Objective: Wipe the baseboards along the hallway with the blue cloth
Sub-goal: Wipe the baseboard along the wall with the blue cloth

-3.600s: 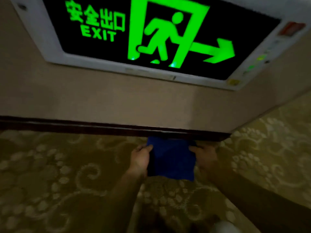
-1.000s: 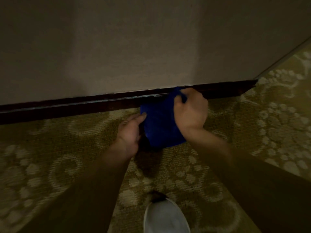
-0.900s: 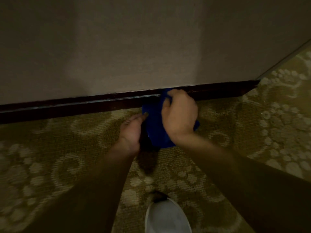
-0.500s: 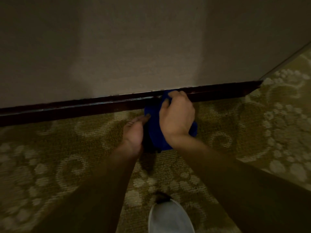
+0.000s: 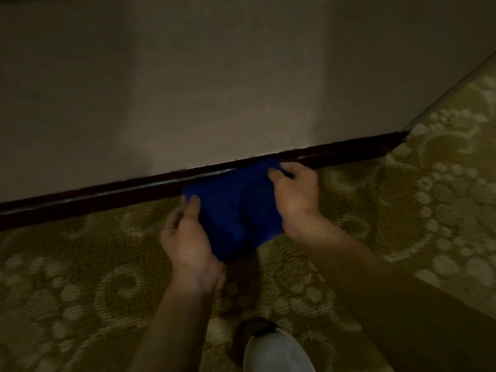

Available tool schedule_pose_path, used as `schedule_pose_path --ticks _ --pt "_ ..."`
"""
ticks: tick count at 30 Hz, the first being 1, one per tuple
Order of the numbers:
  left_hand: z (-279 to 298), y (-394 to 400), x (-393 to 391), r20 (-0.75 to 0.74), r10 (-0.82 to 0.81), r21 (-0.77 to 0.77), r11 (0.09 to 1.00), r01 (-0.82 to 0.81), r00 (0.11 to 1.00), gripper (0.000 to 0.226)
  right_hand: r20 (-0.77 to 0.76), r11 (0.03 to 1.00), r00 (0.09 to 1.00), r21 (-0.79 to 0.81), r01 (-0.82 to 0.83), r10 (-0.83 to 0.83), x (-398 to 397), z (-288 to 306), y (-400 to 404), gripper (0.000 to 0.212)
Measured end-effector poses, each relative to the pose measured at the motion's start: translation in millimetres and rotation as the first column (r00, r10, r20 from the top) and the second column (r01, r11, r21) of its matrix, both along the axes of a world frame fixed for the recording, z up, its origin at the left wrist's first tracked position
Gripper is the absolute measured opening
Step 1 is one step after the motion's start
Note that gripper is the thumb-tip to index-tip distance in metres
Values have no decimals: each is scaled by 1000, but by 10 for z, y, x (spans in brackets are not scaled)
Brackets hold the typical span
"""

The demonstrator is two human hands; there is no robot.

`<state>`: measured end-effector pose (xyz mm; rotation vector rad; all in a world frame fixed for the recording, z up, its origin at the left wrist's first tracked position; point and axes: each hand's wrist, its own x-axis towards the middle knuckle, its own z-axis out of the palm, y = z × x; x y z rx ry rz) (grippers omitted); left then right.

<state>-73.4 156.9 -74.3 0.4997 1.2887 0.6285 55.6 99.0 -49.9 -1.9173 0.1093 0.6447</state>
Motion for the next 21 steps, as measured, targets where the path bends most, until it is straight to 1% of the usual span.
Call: schedule_pose_path --ticks 1,2,3,4,5,6,7,9,10,11,12,13,14,15,16,17,18,19,21 --pt "52 37 33 -69 85 78 994 -79 994 22 -154 998 988 57 5 4 -32 -16 61 22" --pt "100 79 90 -125 148 151 980 -128 981 21 -269 994 963 105 17 12 -67 -32 107 25" --pt "146 106 170 -164 183 214 966 -146 969 23 -339 990 941 135 32 16 -94 -47 125 27" --pt "182 101 257 -204 203 265 953 -146 958 26 -378 988 926 148 50 10 -105 -56 118 28" --pt "203 76 351 -237 199 316 941 -119 951 27 -386 987 923 142 75 -14 -95 -71 81 28" --pt "222 29 446 -262 162 361 931 -59 951 24 -395 985 917 132 111 -51 -75 -63 32 29" --pt "219 -30 534 -269 92 392 920 22 959 21 -399 980 912 118 158 -99 -49 -58 -31 29" --pt "205 -135 657 -265 -36 364 922 134 964 23 -420 961 889 111 252 -185 10 -92 -166 32" --pt "196 -155 683 -252 -57 333 932 142 966 26 -441 951 873 118 285 -207 13 -101 -228 40" --pt "164 -142 682 -240 -48 310 943 124 970 28 -469 942 861 155 298 -195 -2 -96 -272 42" --pt "156 -111 648 -243 -8 304 949 84 970 29 -493 935 853 190 300 -174 -37 -73 -286 39" --pt "156 -70 589 -254 57 325 945 30 965 30 -517 935 844 211 285 -141 -78 -55 -274 33" --pt "143 -28 530 -269 124 358 933 -20 955 32 -535 941 838 217 259 -107 -117 -41 -221 35" --pt "106 5 488 -283 172 407 912 -44 944 33 -554 950 830 220 223 -66 -145 -35 -157 48" --pt "76 10 463 -311 188 455 890 -27 932 33 -571 958 820 210 195 -42 -158 -63 -85 64" --pt "47 -12 472 -338 175 503 864 19 925 32 -585 966 810 187 176 -35 -167 -61 -38 75" --pt "38 -59 517 -367 136 544 834 94 920 30 -587 972 809 162 168 -42 -145 -117 -9 77" --pt "35 -120 585 -406 77 577 794 190 911 29 -580 975 812 134 176 -67 -124 -143 5 73" --pt "89 -221 715 -494 -55 600 700 387 867 29 -526 967 832 70 246 -174 -112 -97 -38 53"
